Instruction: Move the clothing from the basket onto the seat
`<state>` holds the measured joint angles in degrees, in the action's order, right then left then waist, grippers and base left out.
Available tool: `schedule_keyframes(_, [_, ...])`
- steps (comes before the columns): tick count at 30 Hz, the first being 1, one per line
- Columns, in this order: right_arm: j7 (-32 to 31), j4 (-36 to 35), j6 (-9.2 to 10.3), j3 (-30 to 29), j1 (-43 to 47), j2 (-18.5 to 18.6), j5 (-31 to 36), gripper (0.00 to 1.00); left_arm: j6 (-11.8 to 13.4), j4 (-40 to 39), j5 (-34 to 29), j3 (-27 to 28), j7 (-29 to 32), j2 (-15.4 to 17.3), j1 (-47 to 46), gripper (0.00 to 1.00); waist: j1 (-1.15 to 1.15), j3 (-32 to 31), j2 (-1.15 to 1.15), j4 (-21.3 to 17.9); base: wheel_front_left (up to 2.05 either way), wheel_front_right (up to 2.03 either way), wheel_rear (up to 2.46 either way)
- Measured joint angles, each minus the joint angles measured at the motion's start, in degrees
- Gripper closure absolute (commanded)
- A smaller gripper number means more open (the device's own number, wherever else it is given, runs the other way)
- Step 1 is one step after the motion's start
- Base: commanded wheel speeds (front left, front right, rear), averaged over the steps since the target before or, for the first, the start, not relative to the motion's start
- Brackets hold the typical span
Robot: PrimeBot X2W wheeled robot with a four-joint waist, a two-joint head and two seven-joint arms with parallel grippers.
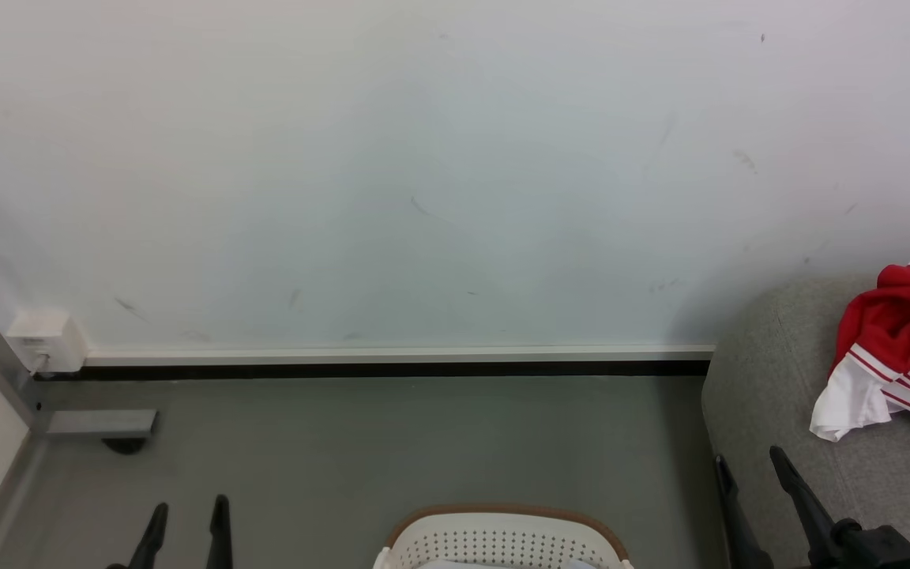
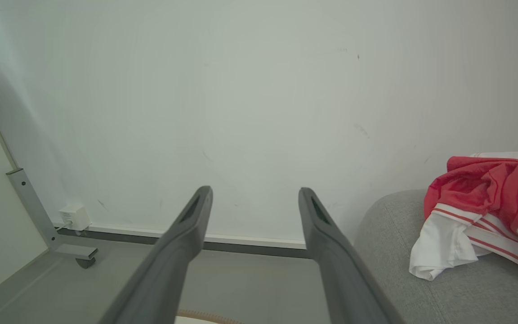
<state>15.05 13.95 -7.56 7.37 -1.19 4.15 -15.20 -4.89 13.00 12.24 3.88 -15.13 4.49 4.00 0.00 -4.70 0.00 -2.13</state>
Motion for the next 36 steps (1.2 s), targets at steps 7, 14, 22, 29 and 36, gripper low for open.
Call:
schedule_keyframes(7, [-0.1,1.1,0.0,0.2,0.7,-0.3,-0.1,1.0,-0.4,1.6,-0.7,0.7,0.0,-0.7,0.3,1.0,0.0,0.0,0.0,0.0,0.0,0.0,0.0])
schedule_keyframes(14, [-1.6,1.9,0.0,-0.5,1.5,-0.5,-5.7,1.0,-0.5,3.0,4.5,1.2,2.5,-1.1,0.4,1.0,0.0,0.3,0.0,0.1,0.0,0.0,0.0])
schedule_keyframes(22, [-3.8,1.8,0.0,-1.8,1.3,-0.5,-13.7,1.0,-0.7,2.8,13.2,1.2,4.2,-1.2,-0.4,1.0,0.0,0.6,0.0,0.2,0.0,0.0,0.0])
schedule_keyframes(29, [-5.5,1.7,0.0,-2.8,0.8,-0.5,-20.2,1.0,-0.7,2.5,19.8,1.2,5.8,-1.3,-1.3,1.0,0.0,0.9,0.0,0.4,0.0,0.0,0.0])
schedule_keyframes(36, [-7.0,1.6,0.0,-3.9,0.1,-0.5,-26.0,1.0,-1.0,2.3,25.8,1.2,7.4,-1.3,-2.1,1.0,0.0,1.1,0.0,0.5,0.0,0.0,0.0])
